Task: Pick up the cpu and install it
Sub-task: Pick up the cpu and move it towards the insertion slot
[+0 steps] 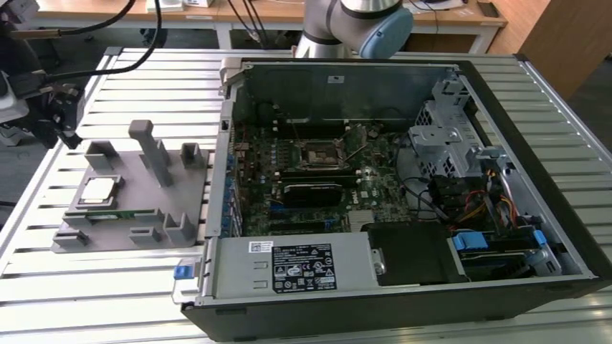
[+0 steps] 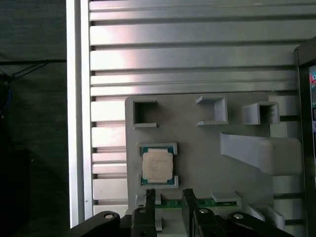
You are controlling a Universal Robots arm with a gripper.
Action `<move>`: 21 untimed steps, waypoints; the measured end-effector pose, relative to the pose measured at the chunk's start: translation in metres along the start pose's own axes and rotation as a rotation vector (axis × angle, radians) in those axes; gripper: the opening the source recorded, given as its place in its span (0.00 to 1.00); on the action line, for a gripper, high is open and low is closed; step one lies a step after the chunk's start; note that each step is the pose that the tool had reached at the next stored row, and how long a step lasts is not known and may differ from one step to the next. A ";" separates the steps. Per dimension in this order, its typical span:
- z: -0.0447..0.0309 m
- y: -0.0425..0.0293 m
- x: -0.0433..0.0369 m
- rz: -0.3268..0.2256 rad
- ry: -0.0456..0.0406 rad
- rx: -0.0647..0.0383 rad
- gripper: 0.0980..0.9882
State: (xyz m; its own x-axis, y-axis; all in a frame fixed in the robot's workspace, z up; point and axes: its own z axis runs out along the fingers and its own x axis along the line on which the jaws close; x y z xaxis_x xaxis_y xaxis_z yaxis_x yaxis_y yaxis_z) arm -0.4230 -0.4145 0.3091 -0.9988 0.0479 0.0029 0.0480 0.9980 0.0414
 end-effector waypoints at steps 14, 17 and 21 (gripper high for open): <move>0.0248 -0.0039 -0.0002 -0.042 0.0017 -0.001 0.62; 0.0294 -0.0041 -0.0002 -0.043 0.0019 -0.001 0.62; 0.0347 -0.0044 -0.0003 -0.043 0.0018 -0.001 0.62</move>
State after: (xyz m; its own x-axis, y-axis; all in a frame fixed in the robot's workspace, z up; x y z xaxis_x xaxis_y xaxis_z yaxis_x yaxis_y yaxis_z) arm -0.4229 -0.4174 0.2742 -1.0000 0.0048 0.0029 0.0049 0.9991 0.0428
